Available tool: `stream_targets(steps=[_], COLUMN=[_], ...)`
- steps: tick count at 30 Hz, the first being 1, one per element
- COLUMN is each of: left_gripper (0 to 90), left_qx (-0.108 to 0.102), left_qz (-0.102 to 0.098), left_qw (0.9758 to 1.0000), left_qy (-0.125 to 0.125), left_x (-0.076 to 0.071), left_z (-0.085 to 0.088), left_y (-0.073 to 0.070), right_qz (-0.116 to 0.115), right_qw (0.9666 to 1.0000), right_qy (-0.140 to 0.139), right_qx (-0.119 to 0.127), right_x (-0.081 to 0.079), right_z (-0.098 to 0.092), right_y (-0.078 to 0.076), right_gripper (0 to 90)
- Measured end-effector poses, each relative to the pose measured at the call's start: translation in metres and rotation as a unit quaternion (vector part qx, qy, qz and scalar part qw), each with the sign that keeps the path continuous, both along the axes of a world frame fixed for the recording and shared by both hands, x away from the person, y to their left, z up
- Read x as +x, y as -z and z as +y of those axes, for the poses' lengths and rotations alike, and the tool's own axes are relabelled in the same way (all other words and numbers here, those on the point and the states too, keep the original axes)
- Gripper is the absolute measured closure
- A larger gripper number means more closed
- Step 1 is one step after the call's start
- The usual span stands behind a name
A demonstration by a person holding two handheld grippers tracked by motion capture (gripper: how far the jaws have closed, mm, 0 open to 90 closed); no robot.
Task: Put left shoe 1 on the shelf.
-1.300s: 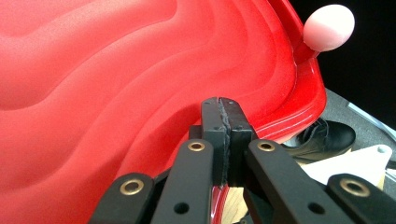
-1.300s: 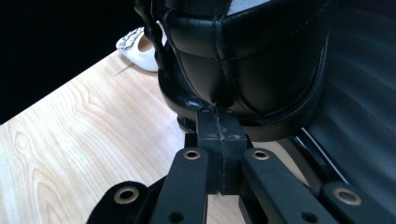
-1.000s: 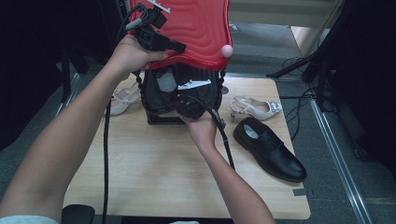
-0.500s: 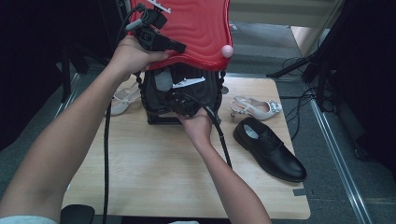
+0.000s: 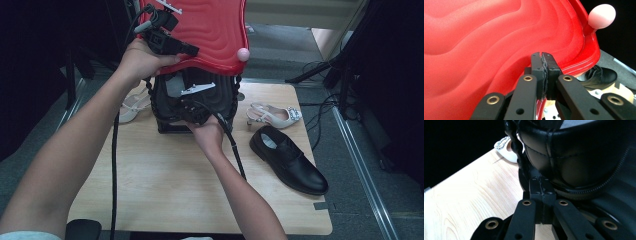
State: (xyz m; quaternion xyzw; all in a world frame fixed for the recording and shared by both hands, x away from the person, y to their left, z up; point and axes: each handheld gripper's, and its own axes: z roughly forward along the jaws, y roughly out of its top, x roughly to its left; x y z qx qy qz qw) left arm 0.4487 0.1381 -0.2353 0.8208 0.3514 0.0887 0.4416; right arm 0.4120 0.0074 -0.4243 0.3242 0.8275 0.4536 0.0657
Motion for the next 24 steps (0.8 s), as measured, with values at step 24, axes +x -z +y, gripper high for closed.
stream_targets(steps=[24], left_gripper=[87.8], left_qx=[-0.006], left_qz=[0.006], left_qw=[1.0000], left_qy=[-0.002], left_x=[0.001], left_z=[0.002], left_y=[0.000], right_qz=[-0.021], right_qw=[0.9994], right_qy=[-0.026], right_qx=[-0.004], right_x=[0.002], right_z=[-0.006], right_y=[0.000], right_gripper=[90.0])
